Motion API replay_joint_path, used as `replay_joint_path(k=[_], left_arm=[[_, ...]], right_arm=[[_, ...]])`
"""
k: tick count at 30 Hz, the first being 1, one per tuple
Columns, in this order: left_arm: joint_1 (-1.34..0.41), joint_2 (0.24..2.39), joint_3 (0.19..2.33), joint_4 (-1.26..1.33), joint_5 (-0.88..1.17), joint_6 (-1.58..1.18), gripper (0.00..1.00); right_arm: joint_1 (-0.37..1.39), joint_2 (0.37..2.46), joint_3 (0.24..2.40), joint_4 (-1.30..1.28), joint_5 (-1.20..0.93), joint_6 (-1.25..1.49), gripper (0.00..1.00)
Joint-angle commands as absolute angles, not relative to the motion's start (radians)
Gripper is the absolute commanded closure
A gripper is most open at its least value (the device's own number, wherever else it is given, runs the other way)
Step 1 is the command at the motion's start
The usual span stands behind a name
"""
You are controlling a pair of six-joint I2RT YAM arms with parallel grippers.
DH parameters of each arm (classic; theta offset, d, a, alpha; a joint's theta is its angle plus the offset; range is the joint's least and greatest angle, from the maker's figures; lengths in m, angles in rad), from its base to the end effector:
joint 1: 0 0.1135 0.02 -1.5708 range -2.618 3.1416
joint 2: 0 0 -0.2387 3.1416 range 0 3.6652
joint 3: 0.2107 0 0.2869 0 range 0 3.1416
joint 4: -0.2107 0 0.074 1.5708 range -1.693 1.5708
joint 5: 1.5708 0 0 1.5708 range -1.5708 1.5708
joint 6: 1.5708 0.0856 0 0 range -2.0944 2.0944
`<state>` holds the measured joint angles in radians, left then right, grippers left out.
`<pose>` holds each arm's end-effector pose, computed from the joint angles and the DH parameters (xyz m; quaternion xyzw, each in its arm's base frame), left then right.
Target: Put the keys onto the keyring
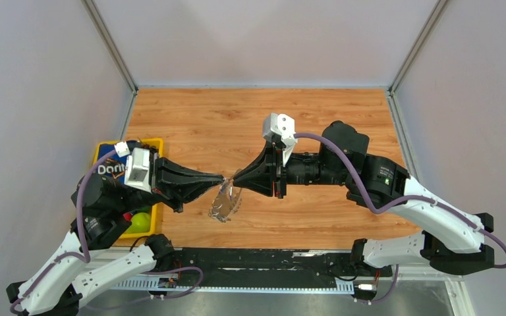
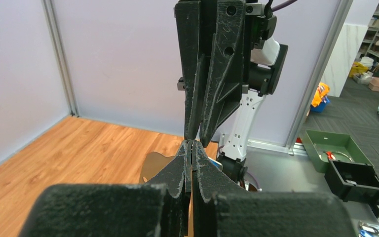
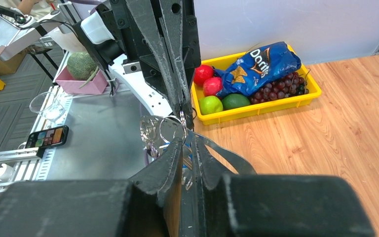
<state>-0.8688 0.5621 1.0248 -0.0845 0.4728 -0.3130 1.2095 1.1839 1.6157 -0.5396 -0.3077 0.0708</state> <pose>0.0877 -0.1641 0.4751 0.3361 0.4719 -0.5574 0.5947 0.0869 0.3032 0.4897 -0.4826 0.5642 0.4857 0.4613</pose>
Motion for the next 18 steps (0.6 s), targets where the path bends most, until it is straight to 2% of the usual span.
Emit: replay_joint_path(k=[1,18], left_arm=[[-0.868,0.549,1.026,-0.027,0.476,-0.327,1.0],[-0.868,0.542,1.022,-0.023,0.467,-0.326,1.0]], right_arm=[[1.216,1.166,1.644,-0.481,-0.323,0.089,0.85],[1.217,1.202,1.624,-0.454,-0.372,0.109,0.85]])
